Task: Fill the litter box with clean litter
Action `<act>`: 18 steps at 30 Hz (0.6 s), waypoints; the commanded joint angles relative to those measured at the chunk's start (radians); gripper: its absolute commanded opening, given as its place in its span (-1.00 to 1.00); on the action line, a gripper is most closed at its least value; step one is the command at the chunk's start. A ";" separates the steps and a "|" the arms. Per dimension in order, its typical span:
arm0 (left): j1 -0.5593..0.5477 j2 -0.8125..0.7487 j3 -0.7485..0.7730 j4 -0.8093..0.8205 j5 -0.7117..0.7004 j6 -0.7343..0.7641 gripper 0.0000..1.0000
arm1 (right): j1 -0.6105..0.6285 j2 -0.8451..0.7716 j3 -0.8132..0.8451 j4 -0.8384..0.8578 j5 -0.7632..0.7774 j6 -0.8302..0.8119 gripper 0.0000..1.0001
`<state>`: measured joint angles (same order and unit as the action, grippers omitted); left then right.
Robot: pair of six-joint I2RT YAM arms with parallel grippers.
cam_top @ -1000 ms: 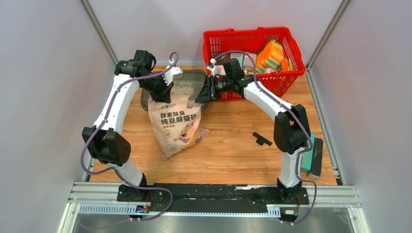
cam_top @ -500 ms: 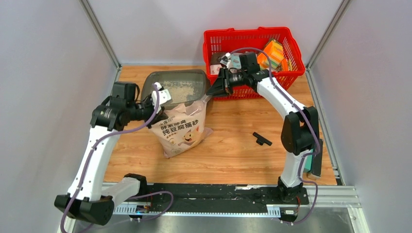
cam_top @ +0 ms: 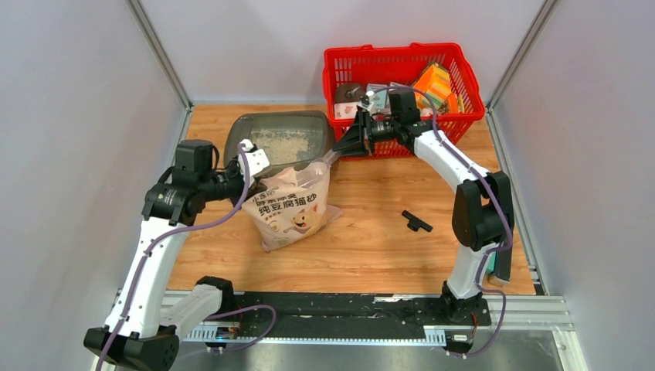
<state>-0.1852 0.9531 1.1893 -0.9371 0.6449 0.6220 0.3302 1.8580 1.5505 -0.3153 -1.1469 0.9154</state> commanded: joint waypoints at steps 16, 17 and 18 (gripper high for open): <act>0.015 -0.090 0.125 -0.069 -0.108 0.094 -1.00 | -0.037 -0.045 0.411 -0.431 0.335 -0.658 -1.00; 0.015 -0.086 0.134 -0.066 -0.099 0.075 -1.00 | 0.002 -0.039 0.436 -0.480 0.387 -0.715 -1.00; 0.015 -0.083 0.148 -0.059 -0.094 0.064 -1.00 | 0.025 -0.036 0.477 -0.563 0.497 -0.763 -1.00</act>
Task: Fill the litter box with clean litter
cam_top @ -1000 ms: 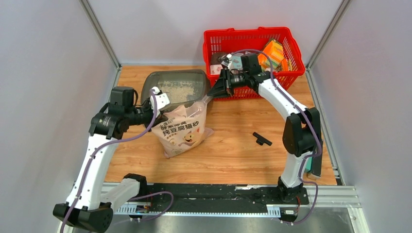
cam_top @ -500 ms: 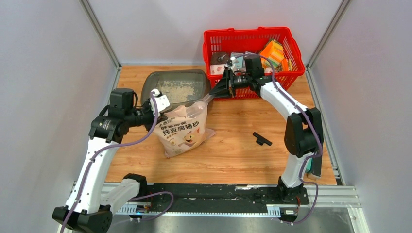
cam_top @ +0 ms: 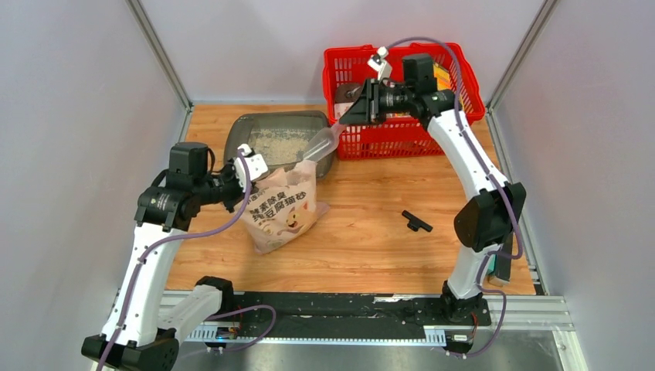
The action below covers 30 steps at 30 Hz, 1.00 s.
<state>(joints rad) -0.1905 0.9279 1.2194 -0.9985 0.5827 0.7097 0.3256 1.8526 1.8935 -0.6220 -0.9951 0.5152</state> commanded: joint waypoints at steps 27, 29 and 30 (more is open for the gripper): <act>-0.024 -0.069 0.043 0.176 -0.009 -0.190 -1.00 | 0.188 -0.150 0.198 -0.199 0.236 -0.546 -1.00; -0.024 -0.066 0.042 0.185 -0.009 -0.205 -1.00 | 0.214 -0.164 0.182 -0.202 0.234 -0.544 -1.00; -0.024 -0.064 0.040 0.187 -0.009 -0.211 -1.00 | 0.222 -0.165 0.177 -0.205 0.222 -0.544 -1.00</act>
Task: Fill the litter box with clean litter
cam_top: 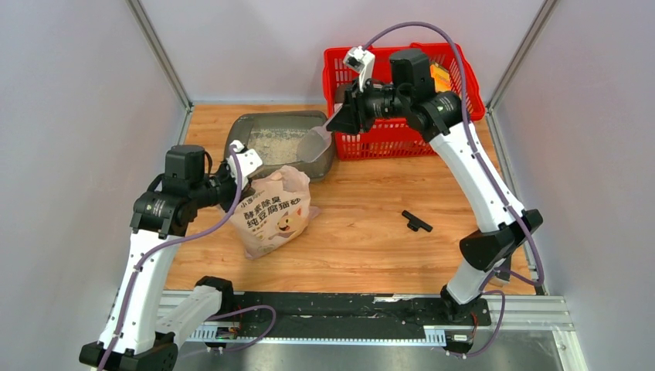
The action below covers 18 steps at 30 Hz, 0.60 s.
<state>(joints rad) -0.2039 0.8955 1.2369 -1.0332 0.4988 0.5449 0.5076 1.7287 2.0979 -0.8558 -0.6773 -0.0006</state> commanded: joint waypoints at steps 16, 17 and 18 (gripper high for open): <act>-0.012 -0.075 -0.027 0.254 0.092 -0.098 -1.00 | 0.225 0.112 0.057 -0.115 0.260 -0.087 -1.00; -0.014 -0.075 -0.033 0.265 0.095 -0.103 -1.00 | 0.236 0.123 0.065 -0.109 0.292 -0.079 -1.00; -0.012 -0.079 -0.039 0.271 0.099 -0.109 -1.00 | 0.247 0.137 0.070 -0.108 0.359 -0.073 -1.00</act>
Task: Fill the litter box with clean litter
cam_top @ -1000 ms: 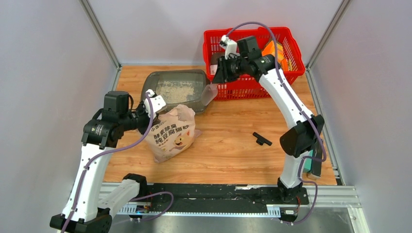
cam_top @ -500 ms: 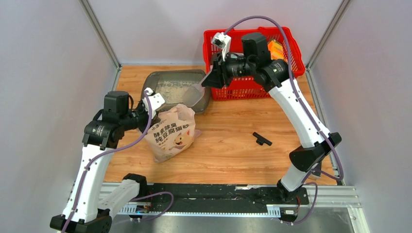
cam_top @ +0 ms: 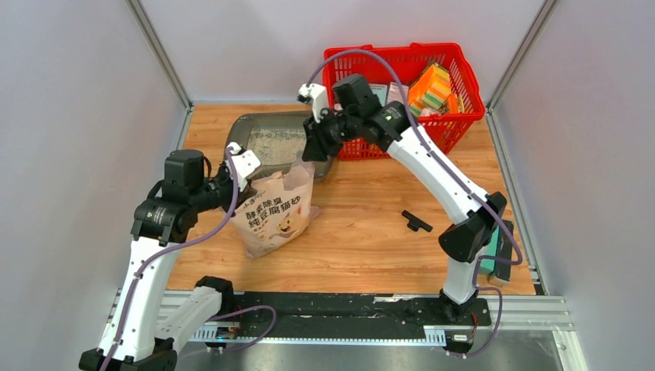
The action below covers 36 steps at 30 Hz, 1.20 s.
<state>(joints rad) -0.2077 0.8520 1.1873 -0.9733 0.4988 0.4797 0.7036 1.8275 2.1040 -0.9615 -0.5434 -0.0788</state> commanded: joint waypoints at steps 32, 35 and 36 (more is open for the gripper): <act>-0.050 -0.030 -0.051 0.424 0.109 -0.153 -1.00 | 0.051 0.303 -0.286 0.081 0.025 0.261 -1.00; -0.056 -0.021 -0.052 0.427 0.112 -0.150 -1.00 | 0.025 0.303 -0.269 0.112 -0.067 0.298 -1.00; -0.059 -0.018 -0.049 0.427 0.112 -0.150 -1.00 | 0.023 0.303 -0.262 0.116 -0.088 0.301 -1.00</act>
<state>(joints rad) -0.2466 0.8627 1.0912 -0.7666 0.4965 0.3450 0.7334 2.0178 1.8915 -0.6987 -0.5110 0.1276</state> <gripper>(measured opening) 0.030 0.286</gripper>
